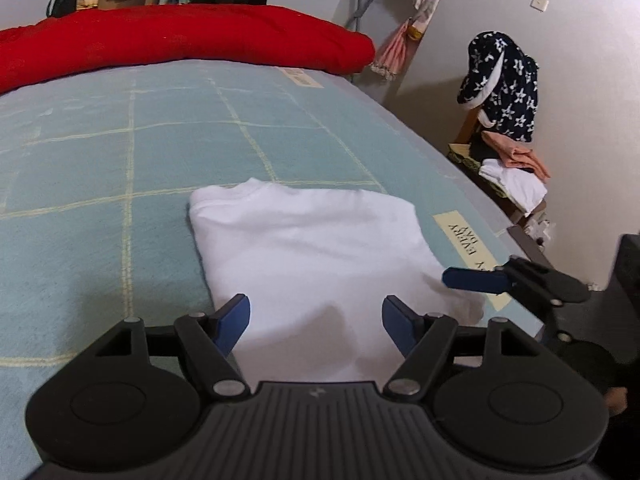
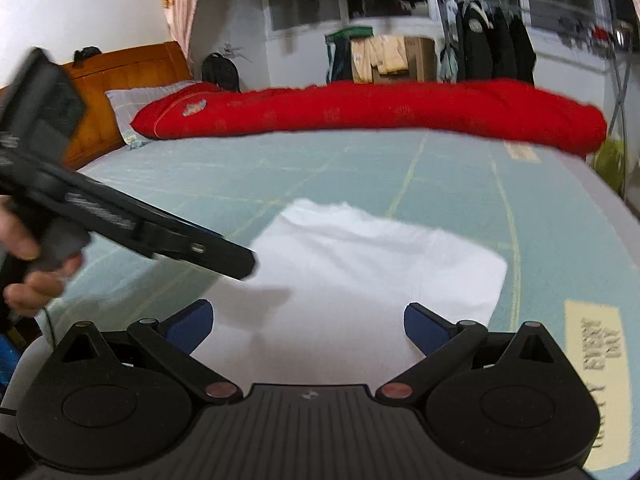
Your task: Fold clothes
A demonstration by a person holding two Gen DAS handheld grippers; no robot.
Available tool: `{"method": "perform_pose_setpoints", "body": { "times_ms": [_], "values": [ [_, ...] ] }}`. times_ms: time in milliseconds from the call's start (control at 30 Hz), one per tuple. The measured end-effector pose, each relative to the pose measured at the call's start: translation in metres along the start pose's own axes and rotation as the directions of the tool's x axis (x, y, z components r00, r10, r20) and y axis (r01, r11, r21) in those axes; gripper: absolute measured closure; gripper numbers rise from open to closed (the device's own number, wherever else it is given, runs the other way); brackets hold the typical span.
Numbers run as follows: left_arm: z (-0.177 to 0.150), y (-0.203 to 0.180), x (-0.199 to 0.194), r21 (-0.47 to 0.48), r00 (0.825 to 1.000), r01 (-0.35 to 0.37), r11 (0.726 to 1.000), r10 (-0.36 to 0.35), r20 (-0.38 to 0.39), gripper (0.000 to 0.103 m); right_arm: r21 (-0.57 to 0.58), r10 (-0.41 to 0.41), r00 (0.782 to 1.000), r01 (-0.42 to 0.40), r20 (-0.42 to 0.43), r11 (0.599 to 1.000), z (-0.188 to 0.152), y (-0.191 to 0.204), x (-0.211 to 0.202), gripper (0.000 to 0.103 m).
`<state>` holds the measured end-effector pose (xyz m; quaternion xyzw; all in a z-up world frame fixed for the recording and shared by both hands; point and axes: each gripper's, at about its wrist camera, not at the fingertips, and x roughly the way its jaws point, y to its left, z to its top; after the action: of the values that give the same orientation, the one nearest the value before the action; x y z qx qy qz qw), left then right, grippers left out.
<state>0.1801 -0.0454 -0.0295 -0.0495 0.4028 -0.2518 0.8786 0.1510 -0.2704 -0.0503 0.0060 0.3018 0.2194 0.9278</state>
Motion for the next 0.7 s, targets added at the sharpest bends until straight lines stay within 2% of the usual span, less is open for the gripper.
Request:
{"method": "perform_pose_setpoints", "body": {
  "times_ms": [67, 233, 467, 633, 700],
  "values": [
    [-0.002, 0.001, -0.001, -0.001, 1.0, -0.011, 1.0, 0.011, 0.0, 0.03, 0.045, 0.007, 0.999, -0.005, -0.033, 0.999, -0.01, -0.008, 0.008, 0.0],
    [-0.005, 0.006, -0.004, -0.004, 0.999, -0.046, 0.999, 0.046, 0.012, 0.03, 0.072, 0.038, 0.999, -0.036, -0.025, 0.997, -0.024, -0.015, 0.004, 0.0],
    [-0.001, 0.011, -0.013, -0.02, 0.997, -0.065, 0.998, 0.066, 0.047, 0.029, 0.033, 0.007, 1.0, -0.008, 0.018, 0.999, 0.011, -0.018, 0.009, 0.0],
    [-0.005, 0.017, -0.021, -0.038, 0.993, -0.097, 0.995, 0.099, 0.057, 0.028, 0.049, 0.032, 0.999, -0.031, -0.006, 0.998, 0.026, -0.036, 0.039, 0.0],
    [-0.006, 0.022, -0.023, -0.054, 0.992, -0.108, 0.993, 0.111, 0.057, 0.028, 0.086, 0.044, 0.998, -0.04, -0.05, 0.995, 0.025, -0.049, 0.054, 0.0]
  ]
}}
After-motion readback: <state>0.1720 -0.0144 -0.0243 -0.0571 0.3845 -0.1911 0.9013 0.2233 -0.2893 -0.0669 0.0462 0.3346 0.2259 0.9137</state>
